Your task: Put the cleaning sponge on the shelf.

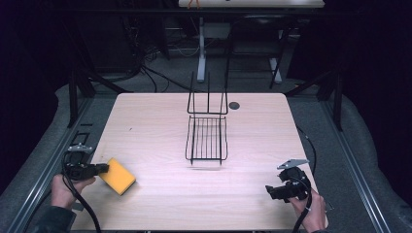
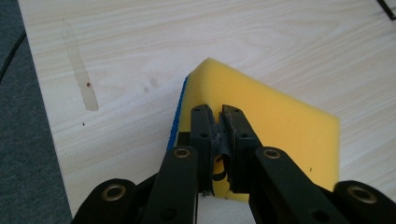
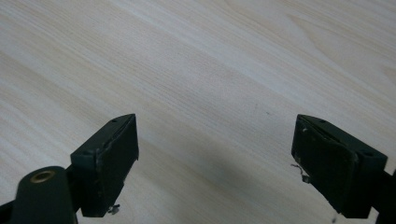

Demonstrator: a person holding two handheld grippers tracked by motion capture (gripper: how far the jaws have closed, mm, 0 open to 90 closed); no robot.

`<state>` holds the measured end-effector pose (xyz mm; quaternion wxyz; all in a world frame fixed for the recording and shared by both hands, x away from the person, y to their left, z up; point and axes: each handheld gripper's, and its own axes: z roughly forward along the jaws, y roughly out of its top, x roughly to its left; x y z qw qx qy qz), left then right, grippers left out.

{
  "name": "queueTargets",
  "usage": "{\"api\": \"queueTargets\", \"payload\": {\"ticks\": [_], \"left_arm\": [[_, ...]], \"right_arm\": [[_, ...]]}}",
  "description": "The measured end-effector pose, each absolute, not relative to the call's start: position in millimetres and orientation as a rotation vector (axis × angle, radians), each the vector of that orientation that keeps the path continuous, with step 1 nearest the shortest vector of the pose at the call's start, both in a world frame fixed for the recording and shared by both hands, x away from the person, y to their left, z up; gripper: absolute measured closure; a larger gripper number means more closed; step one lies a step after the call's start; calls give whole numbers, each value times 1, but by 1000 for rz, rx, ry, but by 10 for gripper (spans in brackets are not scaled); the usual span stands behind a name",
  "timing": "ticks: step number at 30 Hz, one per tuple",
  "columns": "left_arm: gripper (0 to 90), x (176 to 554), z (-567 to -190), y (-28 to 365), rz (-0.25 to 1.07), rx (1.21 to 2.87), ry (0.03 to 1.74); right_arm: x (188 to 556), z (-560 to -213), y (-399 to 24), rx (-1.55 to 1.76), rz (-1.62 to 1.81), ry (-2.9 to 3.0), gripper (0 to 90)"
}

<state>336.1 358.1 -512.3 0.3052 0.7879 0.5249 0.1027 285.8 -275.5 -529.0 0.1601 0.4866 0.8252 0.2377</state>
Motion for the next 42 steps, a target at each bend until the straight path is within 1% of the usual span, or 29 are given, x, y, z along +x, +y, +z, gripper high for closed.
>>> {"api": "queueTargets", "payload": {"ticks": [1, 2, 6, 16, 42], "left_arm": [[839, 336, -511, 357, 284, 2080, 1385], [840, 336, -508, 357, 267, 2094, 1377], [841, 335, -503, 353, 297, 2074, 1360], [841, 337, -489, 342, 304, 2077, 1314], [846, 359, -466, 297, 316, 2102, 1206]], "right_arm": [[286, -529, -275, 1389, 686, 2352, 144], [286, -529, -276, 1393, 679, 2355, 144], [287, -530, -276, 1393, 669, 2357, 144], [286, -529, -276, 1387, 665, 2354, 144], [284, -526, -275, 1366, 674, 2344, 145]]}}
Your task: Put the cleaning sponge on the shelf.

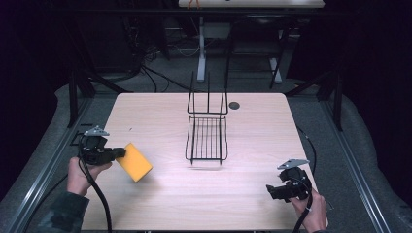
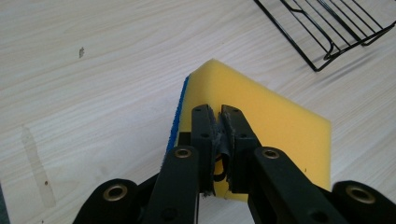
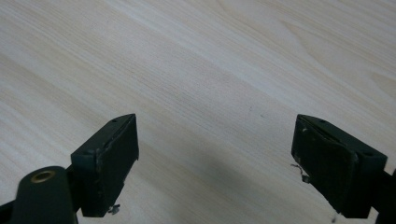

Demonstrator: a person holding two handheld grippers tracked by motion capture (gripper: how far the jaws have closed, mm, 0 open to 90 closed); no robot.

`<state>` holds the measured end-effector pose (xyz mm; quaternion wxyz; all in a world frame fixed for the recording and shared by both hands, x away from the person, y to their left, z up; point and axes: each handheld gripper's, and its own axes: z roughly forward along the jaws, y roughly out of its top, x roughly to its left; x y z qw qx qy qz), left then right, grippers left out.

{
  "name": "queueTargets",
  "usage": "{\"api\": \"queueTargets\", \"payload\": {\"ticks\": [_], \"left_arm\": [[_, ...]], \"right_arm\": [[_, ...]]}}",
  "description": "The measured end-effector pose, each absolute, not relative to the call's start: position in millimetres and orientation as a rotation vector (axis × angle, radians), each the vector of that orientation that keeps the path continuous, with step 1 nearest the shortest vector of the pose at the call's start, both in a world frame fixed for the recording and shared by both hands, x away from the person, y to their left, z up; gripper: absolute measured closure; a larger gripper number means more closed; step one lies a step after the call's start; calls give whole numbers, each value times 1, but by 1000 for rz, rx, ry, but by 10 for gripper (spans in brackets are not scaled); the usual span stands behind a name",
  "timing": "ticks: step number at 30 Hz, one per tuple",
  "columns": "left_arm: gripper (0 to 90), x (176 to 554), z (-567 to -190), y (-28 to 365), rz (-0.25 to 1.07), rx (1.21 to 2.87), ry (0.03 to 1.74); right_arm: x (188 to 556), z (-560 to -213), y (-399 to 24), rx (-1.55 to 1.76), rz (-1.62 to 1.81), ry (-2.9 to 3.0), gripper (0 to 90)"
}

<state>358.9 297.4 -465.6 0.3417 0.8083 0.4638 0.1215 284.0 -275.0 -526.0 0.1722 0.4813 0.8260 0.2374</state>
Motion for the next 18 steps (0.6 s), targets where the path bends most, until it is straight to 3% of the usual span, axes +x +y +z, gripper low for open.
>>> {"api": "queueTargets", "payload": {"ticks": [18], "left_arm": [[847, 382, -448, 264, 314, 2110, 1136]], "right_arm": [[284, -525, -275, 1358, 677, 2340, 146]]}}
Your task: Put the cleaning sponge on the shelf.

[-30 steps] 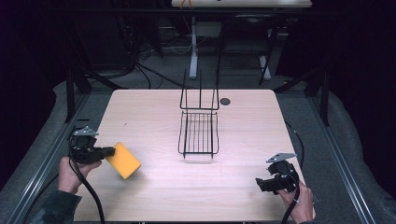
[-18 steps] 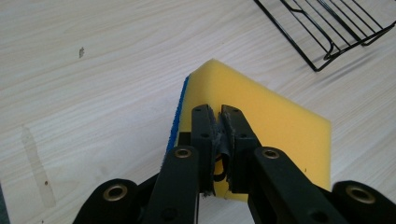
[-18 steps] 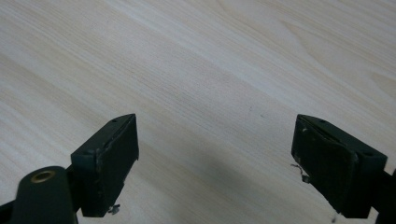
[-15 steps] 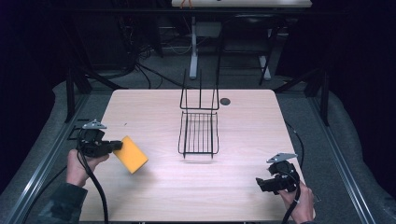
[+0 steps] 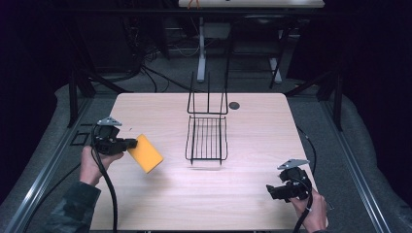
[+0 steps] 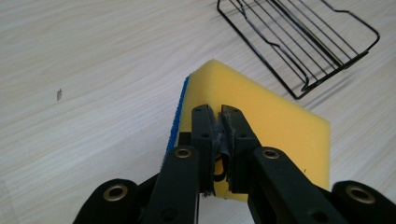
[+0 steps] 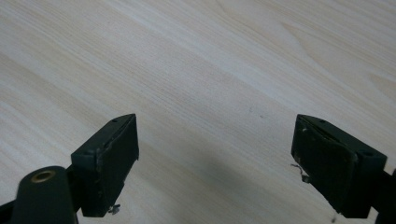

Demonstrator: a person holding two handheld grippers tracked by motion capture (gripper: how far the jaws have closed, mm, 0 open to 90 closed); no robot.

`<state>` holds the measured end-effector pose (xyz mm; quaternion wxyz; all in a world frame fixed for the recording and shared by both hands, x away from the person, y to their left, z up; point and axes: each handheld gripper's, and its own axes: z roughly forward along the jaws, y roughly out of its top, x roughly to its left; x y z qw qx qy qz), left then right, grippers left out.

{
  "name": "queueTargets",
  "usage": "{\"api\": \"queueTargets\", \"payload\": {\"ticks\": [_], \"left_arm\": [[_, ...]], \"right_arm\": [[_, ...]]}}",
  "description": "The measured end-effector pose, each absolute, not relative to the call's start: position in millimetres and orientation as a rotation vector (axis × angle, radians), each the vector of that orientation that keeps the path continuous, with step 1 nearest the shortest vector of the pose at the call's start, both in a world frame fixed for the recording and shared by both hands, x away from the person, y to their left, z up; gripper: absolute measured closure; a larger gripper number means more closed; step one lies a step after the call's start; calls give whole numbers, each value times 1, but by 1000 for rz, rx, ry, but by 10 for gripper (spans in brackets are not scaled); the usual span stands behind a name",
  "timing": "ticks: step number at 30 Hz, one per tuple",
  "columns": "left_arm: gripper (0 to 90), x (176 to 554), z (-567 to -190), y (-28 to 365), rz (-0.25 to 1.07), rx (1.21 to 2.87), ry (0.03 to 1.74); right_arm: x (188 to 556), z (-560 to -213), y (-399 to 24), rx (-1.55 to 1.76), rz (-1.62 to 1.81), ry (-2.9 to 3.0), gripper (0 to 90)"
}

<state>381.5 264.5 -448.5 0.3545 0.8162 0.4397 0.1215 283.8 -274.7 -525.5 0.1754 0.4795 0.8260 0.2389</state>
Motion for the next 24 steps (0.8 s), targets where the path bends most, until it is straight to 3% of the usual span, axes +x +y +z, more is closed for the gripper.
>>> {"api": "queueTargets", "payload": {"ticks": [24], "left_arm": [[847, 417, -424, 203, 290, 2097, 1041]], "right_arm": [[284, -525, -275, 1362, 676, 2342, 146]]}}
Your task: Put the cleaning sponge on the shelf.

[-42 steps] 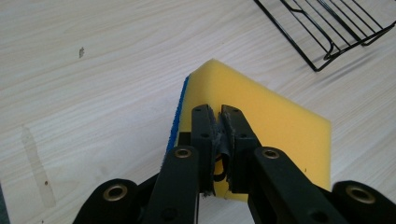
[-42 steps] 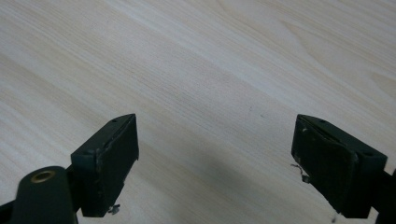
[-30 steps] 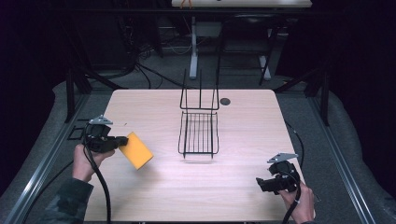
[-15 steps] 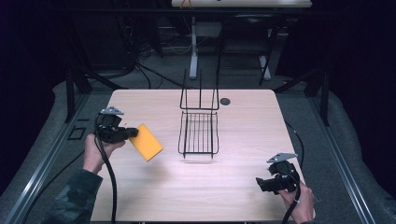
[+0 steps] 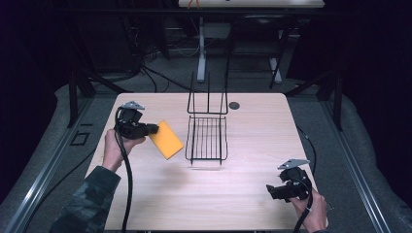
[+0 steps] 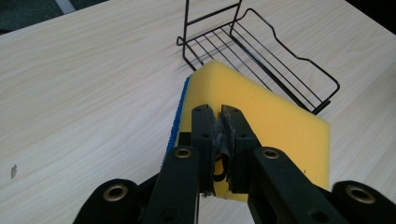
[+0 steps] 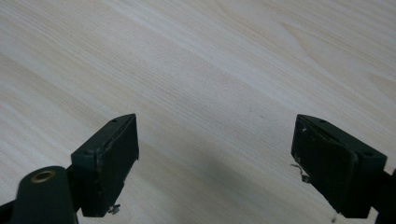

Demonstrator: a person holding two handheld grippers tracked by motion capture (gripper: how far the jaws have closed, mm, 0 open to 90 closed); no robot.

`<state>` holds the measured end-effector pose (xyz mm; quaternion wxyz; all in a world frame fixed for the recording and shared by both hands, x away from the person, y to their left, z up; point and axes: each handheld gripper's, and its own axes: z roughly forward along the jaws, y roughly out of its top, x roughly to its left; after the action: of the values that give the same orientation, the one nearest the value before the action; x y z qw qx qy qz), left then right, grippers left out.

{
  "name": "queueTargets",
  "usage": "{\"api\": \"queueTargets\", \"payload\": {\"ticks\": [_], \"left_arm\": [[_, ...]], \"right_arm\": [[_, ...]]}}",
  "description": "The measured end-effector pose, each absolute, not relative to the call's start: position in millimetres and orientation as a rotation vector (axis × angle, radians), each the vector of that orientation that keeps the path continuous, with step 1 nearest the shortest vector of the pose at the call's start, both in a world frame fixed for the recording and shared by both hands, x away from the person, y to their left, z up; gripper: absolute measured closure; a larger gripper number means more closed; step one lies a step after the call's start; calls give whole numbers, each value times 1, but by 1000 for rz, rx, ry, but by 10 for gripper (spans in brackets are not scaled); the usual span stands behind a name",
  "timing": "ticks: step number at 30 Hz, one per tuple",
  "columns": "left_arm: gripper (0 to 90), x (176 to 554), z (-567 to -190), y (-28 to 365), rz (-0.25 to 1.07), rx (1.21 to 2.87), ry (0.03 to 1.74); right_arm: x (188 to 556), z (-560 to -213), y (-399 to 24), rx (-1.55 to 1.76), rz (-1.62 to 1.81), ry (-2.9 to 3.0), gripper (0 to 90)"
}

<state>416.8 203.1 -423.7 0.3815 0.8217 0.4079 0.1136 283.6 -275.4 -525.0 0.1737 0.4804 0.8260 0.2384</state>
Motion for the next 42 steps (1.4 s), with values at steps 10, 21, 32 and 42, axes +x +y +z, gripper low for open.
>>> {"api": "queueTargets", "payload": {"ticks": [10, 21, 32, 42], "left_arm": [[846, 429, -419, 179, 273, 2084, 1010], [846, 443, -423, 157, 239, 2070, 1015], [846, 457, -435, 138, 187, 2043, 1026], [846, 466, -450, 116, 144, 2043, 1038]], "right_arm": [[284, -525, -276, 1349, 674, 2346, 146], [284, -525, -276, 1352, 673, 2347, 146], [282, -524, -276, 1353, 687, 2346, 147], [283, -525, -276, 1357, 695, 2349, 147]]}}
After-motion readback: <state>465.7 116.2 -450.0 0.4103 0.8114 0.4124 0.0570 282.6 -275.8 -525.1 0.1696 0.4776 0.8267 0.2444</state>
